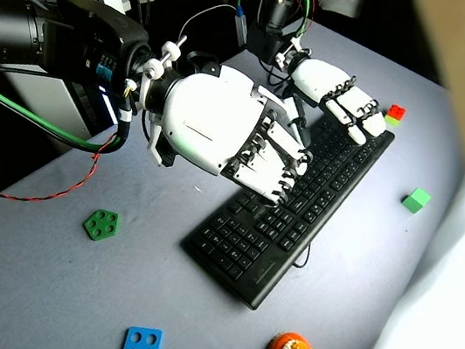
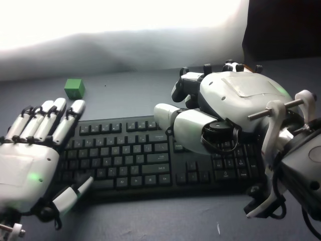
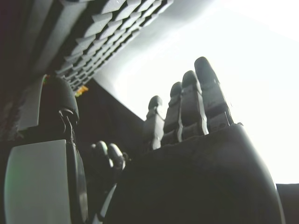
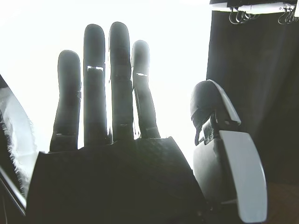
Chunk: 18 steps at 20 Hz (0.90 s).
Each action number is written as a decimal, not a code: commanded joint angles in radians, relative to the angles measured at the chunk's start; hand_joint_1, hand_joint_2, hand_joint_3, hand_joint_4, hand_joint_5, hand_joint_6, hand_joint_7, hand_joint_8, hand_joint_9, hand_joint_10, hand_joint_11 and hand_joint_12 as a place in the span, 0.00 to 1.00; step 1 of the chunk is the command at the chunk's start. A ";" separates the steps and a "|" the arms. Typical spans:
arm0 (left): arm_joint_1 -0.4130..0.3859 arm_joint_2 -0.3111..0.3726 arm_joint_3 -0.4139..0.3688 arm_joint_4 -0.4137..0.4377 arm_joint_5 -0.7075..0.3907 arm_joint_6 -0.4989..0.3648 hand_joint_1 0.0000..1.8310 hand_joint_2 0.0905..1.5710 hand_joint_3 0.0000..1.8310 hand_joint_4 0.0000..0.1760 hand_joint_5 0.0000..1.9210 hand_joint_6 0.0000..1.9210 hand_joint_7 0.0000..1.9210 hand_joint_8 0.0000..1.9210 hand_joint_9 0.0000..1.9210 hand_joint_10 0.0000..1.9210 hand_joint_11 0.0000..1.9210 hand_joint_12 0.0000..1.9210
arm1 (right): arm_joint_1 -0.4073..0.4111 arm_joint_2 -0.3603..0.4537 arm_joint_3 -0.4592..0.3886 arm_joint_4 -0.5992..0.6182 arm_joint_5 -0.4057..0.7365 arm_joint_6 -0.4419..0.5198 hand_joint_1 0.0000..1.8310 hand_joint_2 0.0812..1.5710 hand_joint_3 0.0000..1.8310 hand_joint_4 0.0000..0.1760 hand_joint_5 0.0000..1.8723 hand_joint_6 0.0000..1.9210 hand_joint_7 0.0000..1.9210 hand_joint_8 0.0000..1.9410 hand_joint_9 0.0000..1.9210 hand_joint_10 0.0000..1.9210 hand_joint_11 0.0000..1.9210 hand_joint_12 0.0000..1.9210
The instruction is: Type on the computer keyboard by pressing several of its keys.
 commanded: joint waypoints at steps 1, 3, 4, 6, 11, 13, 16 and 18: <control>-0.002 0.010 -0.004 0.035 -0.097 0.000 0.02 0.76 0.01 0.36 0.02 0.01 0.06 0.00 0.10 0.02 0.00 0.39 | 0.013 0.008 -0.003 -0.090 0.034 0.010 0.01 0.84 0.00 0.00 0.22 0.34 0.41 0.00 0.26 0.44 0.05 0.87; -0.002 0.025 -0.017 0.035 -0.095 0.000 0.00 0.74 0.00 0.34 0.04 0.01 0.08 0.01 0.10 0.02 0.00 0.40 | 0.013 0.012 -0.003 -0.090 0.024 0.005 0.02 0.84 0.00 0.00 0.23 0.34 0.42 0.01 0.27 0.43 0.04 0.87; -0.004 0.040 -0.029 0.035 -0.093 -0.003 0.00 0.73 0.00 0.34 0.04 0.01 0.08 0.01 0.11 0.02 0.00 0.43 | 0.013 0.012 -0.004 -0.090 0.020 -0.008 0.02 0.84 0.00 0.00 0.23 0.34 0.42 0.01 0.27 0.44 0.05 0.88; -0.013 0.071 -0.052 0.036 -0.087 -0.002 0.00 0.72 0.00 0.33 0.04 0.01 0.08 0.01 0.11 0.02 0.00 0.43 | 0.015 0.018 -0.008 -0.090 0.011 -0.031 0.01 0.84 0.00 0.00 0.23 0.34 0.41 0.00 0.26 0.44 0.04 0.88; -0.045 0.121 -0.082 0.035 -0.061 -0.003 0.00 0.74 0.00 0.24 0.11 0.02 0.13 0.01 0.14 0.02 0.00 0.45 | 0.024 0.039 -0.016 -0.089 -0.013 -0.051 0.00 0.85 0.00 0.00 0.23 0.34 0.42 0.00 0.26 0.45 0.05 0.88; -0.066 0.147 -0.086 0.035 -0.041 -0.008 0.00 0.75 0.01 0.15 0.16 0.03 0.19 0.02 0.18 0.02 0.00 0.50 | 0.030 0.045 -0.020 -0.089 -0.018 -0.052 0.00 0.84 0.00 0.00 0.24 0.35 0.42 0.01 0.27 0.45 0.05 0.88; -0.102 0.196 -0.097 0.035 -0.006 -0.019 0.00 0.79 0.01 0.00 0.38 0.08 0.39 0.05 0.34 0.08 0.00 0.68 | 0.036 0.056 -0.030 -0.089 -0.022 -0.058 0.03 0.83 0.00 0.00 0.37 0.48 0.48 0.34 0.32 0.68 0.12 0.99; -0.123 0.224 -0.108 0.035 0.018 -0.023 0.00 0.81 0.00 0.00 0.51 0.08 0.54 0.08 0.41 0.25 0.06 0.75 | 0.037 0.067 -0.035 -0.089 -0.029 -0.059 0.04 0.83 0.00 0.00 0.44 0.67 0.49 0.64 0.40 0.80 0.26 1.00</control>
